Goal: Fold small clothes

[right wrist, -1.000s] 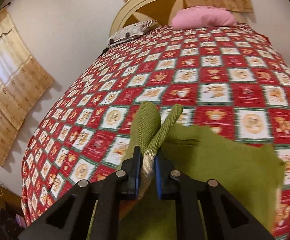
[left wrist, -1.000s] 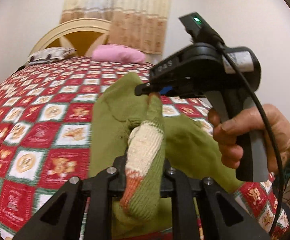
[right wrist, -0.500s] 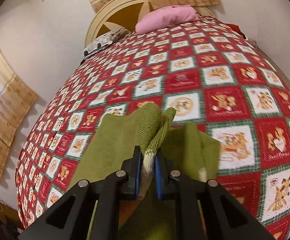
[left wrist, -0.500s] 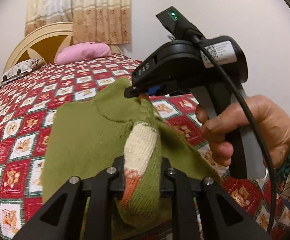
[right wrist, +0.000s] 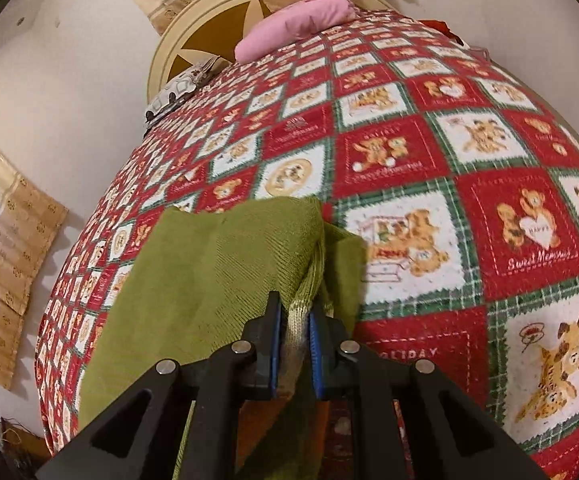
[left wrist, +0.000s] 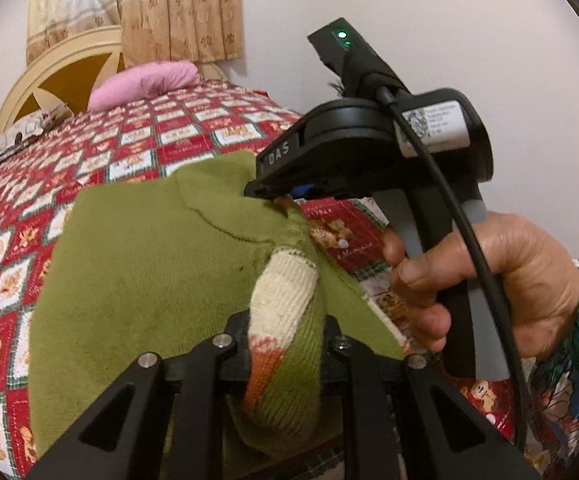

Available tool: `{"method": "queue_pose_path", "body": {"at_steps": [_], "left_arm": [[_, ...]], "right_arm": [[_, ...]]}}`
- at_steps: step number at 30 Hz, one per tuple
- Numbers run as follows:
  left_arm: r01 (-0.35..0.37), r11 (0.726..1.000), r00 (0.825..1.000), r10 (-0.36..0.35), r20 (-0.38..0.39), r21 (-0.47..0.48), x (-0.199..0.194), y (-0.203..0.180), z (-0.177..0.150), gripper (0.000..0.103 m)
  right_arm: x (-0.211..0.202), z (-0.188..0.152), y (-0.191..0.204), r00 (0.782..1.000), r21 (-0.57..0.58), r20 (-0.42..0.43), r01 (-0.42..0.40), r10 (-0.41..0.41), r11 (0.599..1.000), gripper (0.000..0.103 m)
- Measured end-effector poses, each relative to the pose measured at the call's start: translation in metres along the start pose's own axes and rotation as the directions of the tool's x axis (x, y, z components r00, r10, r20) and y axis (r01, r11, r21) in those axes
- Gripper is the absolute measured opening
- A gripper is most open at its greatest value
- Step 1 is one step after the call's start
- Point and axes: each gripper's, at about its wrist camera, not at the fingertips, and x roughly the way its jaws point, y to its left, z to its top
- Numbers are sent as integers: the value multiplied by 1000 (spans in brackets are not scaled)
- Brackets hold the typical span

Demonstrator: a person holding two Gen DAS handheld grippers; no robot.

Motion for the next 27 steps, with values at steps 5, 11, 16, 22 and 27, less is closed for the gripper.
{"method": "queue_pose_path", "body": {"at_steps": [5, 11, 16, 22, 27], "left_arm": [[-16, 1000, 1000, 16, -16, 15, 3, -6, -2, 17], [-23, 1000, 999, 24, -32, 18, 9, -7, -1, 17], [-35, 999, 998, 36, -46, 29, 15, -9, -1, 17], [-29, 999, 998, 32, -56, 43, 12, -12, -1, 31], [19, 993, 999, -14, -43, 114, -23, -5, -22, 60]], "right_arm": [[3, -3, -7, 1000, 1, 15, -26, 26, 1000, 12], [2, -12, -8, 998, -14, 57, -27, 28, 1000, 12], [1, -15, -7, 997, -22, 80, -19, 21, 1000, 11], [-1, -16, -5, 996, -32, 94, 1, 2, 999, 12], [-13, -21, -5, 987, -14, 92, 134, -132, 991, 59]]}}
